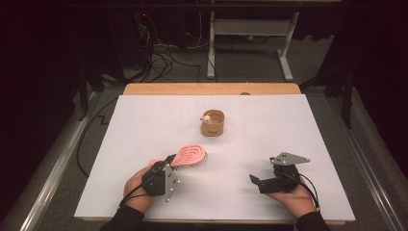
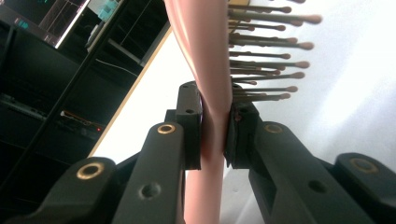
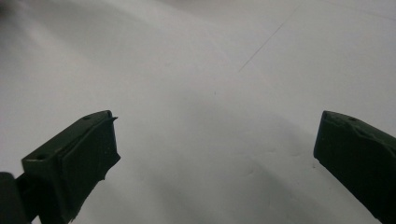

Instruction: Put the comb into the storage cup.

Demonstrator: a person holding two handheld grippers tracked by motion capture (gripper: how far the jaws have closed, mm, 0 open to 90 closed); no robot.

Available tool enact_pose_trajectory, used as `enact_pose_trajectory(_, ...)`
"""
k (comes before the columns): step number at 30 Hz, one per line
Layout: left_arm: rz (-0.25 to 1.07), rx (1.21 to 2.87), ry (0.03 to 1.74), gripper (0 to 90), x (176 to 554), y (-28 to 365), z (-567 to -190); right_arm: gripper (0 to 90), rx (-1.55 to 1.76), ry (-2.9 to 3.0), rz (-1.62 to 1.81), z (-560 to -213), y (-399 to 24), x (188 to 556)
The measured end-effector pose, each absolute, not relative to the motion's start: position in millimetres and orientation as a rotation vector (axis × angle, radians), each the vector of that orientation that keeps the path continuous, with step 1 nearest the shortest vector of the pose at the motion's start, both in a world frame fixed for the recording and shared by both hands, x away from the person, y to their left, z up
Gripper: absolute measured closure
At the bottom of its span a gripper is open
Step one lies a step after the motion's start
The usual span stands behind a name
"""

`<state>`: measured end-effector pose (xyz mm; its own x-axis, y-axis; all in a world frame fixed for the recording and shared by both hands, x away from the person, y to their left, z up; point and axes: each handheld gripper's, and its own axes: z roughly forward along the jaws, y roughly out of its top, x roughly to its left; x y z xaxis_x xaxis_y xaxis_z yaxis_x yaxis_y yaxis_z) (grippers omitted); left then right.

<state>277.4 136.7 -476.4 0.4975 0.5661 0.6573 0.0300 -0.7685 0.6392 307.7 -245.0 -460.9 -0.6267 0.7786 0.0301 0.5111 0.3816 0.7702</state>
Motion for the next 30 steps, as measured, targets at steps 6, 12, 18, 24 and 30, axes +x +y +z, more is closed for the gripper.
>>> enact_pose_trajectory(6, 1.209, 2.152, 0.521, 78.1, 279, 141, -474, 0.1, 1.144, 2.21, 1.199, -465, -247, 302)
enact_pose_trajectory(12, 1.16, 2.115, 0.568, 78.1, 281, 147, -471, 0.1, 1.171, 2.113, 1.286, -463, -252, 297)
enact_pose_trajectory(18, 1.095, 2.065, 0.625, 78.2, 284, 155, -467, 0.1, 1.153, 2.045, 1.328, -462, -254, 291)
enact_pose_trajectory(24, 0.992, 2.002, 0.691, 78.2, 287, 164, -462, 0.1, 1.146, 1.99, 1.349, -461, -257, 289)
enact_pose_trajectory(30, 0.935, 1.967, 0.711, 78.3, 288, 166, -460, 0.1, 1.136, 1.987, 1.346, -461, -258, 288)
